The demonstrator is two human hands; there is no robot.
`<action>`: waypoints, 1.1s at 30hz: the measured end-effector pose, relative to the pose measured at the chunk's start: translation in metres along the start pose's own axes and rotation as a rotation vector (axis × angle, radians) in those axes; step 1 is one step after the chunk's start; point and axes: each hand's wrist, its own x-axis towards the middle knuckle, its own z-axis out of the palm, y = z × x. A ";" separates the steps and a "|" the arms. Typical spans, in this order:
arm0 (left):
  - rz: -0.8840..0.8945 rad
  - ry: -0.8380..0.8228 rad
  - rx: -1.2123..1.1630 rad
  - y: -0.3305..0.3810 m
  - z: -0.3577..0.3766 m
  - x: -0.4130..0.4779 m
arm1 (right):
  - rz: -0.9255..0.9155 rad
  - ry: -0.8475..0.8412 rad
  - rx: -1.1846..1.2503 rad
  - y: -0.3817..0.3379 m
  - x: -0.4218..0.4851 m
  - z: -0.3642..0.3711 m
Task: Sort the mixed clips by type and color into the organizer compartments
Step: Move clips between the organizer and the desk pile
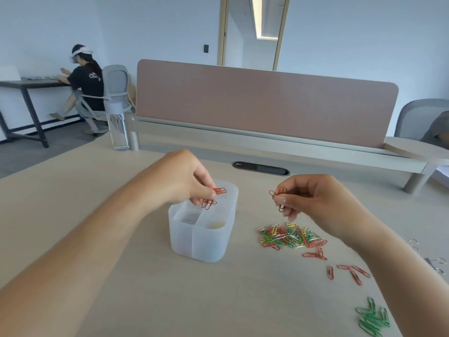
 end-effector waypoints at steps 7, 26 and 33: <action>-0.105 0.002 0.201 -0.037 -0.009 -0.002 | 0.014 -0.135 0.132 -0.004 0.024 0.044; 0.000 -0.217 0.535 -0.032 -0.004 0.008 | 0.060 -0.233 0.135 -0.017 0.052 0.111; -0.085 -0.084 0.343 -0.041 -0.026 -0.005 | 0.169 -0.219 0.123 -0.020 0.062 0.126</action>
